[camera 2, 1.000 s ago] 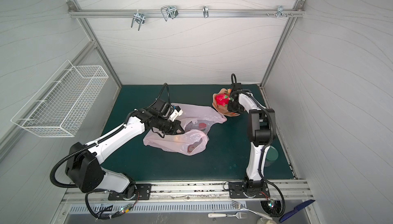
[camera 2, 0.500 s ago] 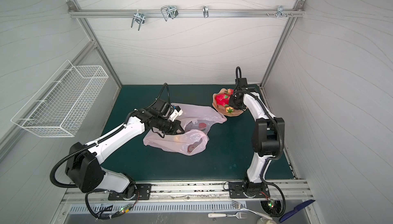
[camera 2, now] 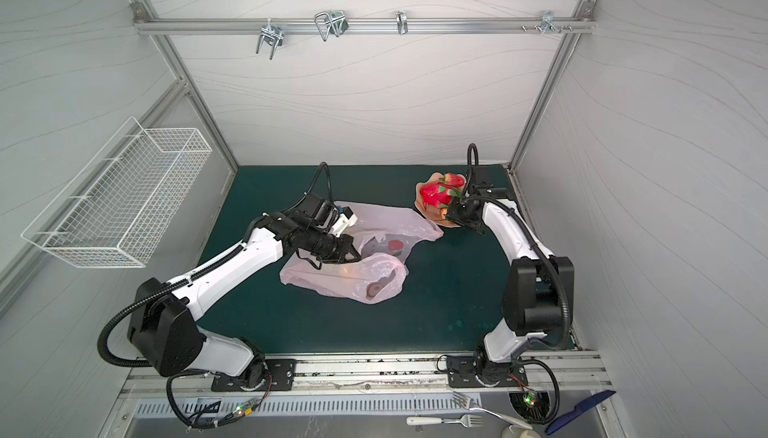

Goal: Place the fruits into the plastic bag
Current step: 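Lift the strawberry and carry it with the right gripper into the bag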

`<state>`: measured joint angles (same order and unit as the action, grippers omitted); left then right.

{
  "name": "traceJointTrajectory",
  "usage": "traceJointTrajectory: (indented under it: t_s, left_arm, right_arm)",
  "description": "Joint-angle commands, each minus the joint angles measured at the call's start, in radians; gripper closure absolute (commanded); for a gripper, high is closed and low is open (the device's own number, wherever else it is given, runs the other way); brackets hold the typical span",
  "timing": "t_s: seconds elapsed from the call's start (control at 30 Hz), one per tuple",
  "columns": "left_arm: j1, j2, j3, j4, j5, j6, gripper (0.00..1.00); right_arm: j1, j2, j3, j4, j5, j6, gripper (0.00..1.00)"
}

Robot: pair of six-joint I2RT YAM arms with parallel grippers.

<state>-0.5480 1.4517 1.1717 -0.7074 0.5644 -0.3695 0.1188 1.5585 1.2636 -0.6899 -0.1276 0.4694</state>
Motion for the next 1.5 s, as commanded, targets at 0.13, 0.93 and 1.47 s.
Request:
traceJointTrajectory:
  t_s: [0.13,0.93,1.47]
  left_arm:
    - [0.002,-0.022,0.017,0.012,0.007,0.013,1.0]
    - [0.001,-0.017,0.017,0.022,0.019,0.012,1.0]
    - [0.001,-0.021,0.019,0.022,0.019,0.009,1.0]
  right_arm:
    - [-0.007,-0.163,-0.189,0.067,-0.124,0.137,0.85]
    - [-0.003,-0.415,-0.627,0.311,-0.349,0.431,0.87]
    - [0.119,-0.293,-0.652,0.562,-0.393,0.602,0.87]
